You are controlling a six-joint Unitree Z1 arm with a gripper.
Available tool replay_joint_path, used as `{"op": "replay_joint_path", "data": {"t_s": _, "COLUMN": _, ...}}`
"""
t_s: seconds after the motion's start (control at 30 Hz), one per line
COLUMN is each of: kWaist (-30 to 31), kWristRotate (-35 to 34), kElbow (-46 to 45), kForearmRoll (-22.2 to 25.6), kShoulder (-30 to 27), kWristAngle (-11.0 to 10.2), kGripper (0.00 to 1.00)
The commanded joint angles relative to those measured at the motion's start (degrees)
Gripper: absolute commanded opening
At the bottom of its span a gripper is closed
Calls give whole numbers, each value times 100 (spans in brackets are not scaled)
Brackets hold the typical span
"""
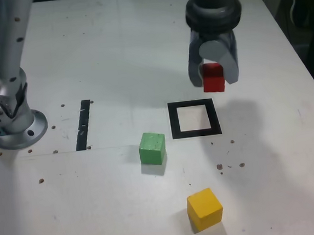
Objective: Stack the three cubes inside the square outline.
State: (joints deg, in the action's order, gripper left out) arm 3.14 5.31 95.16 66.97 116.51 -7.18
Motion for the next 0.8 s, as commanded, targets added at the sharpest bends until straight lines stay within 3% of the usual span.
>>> {"op": "replay_joint_path", "data": {"t_s": 0.0, "kWaist": -41, "kWristRotate": -22, "kElbow": -408, "kForearmRoll": -17, "kShoulder": -38, "kWristAngle": 4, "kGripper": 13}}
{"op": "replay_joint_path", "data": {"t_s": 0.37, "kWaist": -218, "kWristRotate": -142, "kElbow": -742, "kForearmRoll": -348, "kShoulder": 63, "kWristAngle": 108, "kGripper": 13}}
{"op": "replay_joint_path", "data": {"t_s": 0.77, "kWaist": -84, "kWristRotate": -1009, "kElbow": -1177, "kForearmRoll": -450, "kShoulder": -268, "kWristAngle": 272, "kGripper": 13}}
